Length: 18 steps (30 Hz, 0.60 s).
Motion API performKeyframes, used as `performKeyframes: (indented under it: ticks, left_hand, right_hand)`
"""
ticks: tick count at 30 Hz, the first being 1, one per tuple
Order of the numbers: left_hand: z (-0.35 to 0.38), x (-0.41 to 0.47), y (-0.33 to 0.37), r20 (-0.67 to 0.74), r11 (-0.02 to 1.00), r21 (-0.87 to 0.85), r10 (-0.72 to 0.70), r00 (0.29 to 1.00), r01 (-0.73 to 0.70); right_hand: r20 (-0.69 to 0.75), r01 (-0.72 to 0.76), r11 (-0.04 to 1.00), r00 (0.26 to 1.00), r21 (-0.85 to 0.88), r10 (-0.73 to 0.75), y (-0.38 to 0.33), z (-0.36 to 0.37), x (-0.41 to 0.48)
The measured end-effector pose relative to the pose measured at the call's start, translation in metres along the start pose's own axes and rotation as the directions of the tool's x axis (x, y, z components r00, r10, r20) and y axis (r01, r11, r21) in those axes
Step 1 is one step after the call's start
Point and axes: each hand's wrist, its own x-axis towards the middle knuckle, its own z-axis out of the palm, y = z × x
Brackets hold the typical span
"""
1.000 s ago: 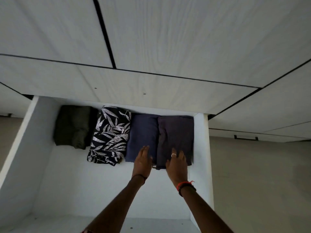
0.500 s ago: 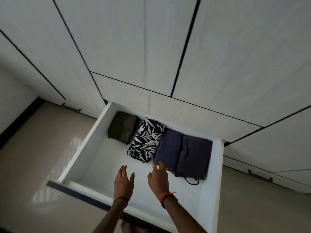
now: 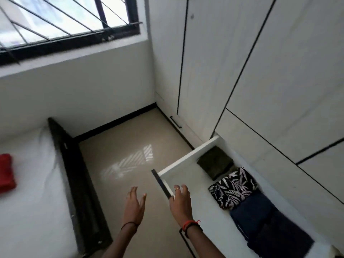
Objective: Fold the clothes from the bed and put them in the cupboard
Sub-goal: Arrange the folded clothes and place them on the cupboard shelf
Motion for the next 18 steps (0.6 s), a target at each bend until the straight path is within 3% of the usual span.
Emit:
performKeyframes:
  ticks: [5, 11, 18]
  left_hand:
    - [-0.088, 0.000, -0.079, -0.125, 0.996, -0.038, -0.084, 0.989, 0.080]
    - [-0.186, -0.010, -0.173, -0.203, 0.960, -0.164, -0.257, 0.945, 0.226]
    - [-0.279, -0.014, -0.259, -0.226, 0.829, -0.451, -0.463, 0.857, 0.329]
  right_hand:
    - [0.061, 0.156, 0.987, 0.986, -0.046, -0.153, -0.110, 0.049, -0.018]
    - [0.192, 0.192, 0.979, 0.961, 0.068, -0.201, -0.230, 0.120, -0.053]
    - [0.324, 0.286, 0.946, 0.890, 0.149, -0.321, -0.343, 0.188, -0.086]
